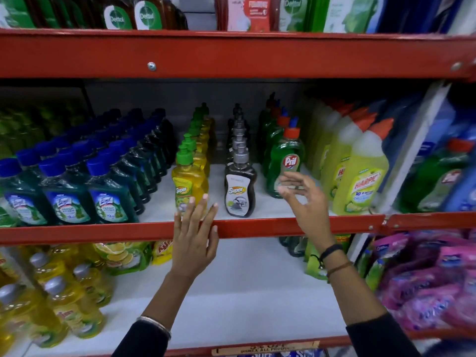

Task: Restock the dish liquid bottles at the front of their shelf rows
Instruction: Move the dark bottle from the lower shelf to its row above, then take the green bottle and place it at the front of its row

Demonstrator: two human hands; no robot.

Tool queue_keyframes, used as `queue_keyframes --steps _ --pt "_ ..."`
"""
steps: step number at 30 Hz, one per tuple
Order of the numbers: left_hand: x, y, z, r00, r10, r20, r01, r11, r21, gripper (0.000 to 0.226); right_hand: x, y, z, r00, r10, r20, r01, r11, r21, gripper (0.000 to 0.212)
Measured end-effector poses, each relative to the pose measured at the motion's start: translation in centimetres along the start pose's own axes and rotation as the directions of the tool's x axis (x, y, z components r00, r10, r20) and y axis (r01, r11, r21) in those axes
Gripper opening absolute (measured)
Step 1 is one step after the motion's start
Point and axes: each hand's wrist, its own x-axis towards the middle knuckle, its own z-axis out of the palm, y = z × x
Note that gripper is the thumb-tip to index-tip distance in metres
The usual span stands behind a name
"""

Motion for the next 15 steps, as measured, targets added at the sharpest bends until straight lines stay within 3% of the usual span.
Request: queue_keyframes --steps 4,9,11,15 --pt "2.5 1.4 1.0 0.999 0.038 -0.037 -0.038 0.999 0.006 0.052 0.4 0.9 -6.1 0.944 -0.074 -0.321 0.047 0.995 -0.093 0.023" --pt "3.7 1.7 2.4 0.995 0.032 -0.100 -0.016 0.988 0.151 0.054 1.9 4.0 -13.7 0.744 -0.089 -0.663 -0.048 0.981 -0.186 0.026" --pt "3.6 1.7 2.7 0.996 0.025 -0.082 -0.008 0.981 0.192 0.055 2.5 5.4 -16.2 0.680 -0.071 -0.729 -0.134 0.967 -0.219 0.036" --pt "3.8 1.6 2.7 0.999 0.007 -0.052 0.003 0.981 0.194 0.056 3.5 7.3 -19.2 0.665 0.063 -0.744 -0.360 0.900 -0.245 0.065"
